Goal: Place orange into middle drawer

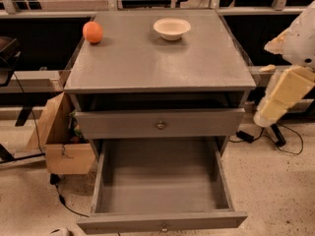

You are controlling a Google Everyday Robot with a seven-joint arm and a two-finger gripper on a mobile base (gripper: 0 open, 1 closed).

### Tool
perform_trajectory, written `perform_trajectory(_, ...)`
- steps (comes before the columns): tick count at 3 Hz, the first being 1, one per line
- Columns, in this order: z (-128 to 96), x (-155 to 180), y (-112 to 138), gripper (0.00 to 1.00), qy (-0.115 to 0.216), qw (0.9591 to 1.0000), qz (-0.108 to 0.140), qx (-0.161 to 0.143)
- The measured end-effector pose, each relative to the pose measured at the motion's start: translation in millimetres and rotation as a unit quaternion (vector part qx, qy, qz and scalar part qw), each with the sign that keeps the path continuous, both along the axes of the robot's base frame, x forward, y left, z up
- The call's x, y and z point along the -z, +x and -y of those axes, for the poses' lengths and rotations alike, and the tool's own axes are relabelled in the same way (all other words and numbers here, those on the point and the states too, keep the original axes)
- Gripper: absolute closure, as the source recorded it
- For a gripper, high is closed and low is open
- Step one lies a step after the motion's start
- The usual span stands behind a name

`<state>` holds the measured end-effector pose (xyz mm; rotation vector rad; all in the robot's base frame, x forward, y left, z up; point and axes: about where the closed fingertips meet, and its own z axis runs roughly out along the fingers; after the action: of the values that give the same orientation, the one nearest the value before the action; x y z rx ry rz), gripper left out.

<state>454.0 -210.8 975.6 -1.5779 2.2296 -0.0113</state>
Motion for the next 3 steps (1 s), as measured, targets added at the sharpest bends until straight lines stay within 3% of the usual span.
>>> perform_trajectory(1, -32.7, 5.2, 52.0, 0.0, 0.105, 0.9931, 0.017, 0.05)
perform_trajectory(2, -77.1, -7.9, 127.4, 0.0, 0.192, 0.9759, 0.052, 0.09)
perform_trajectory(3, -119.1, -29.6, 208.1, 0.0, 0.247, 0.9575, 0.075, 0.128)
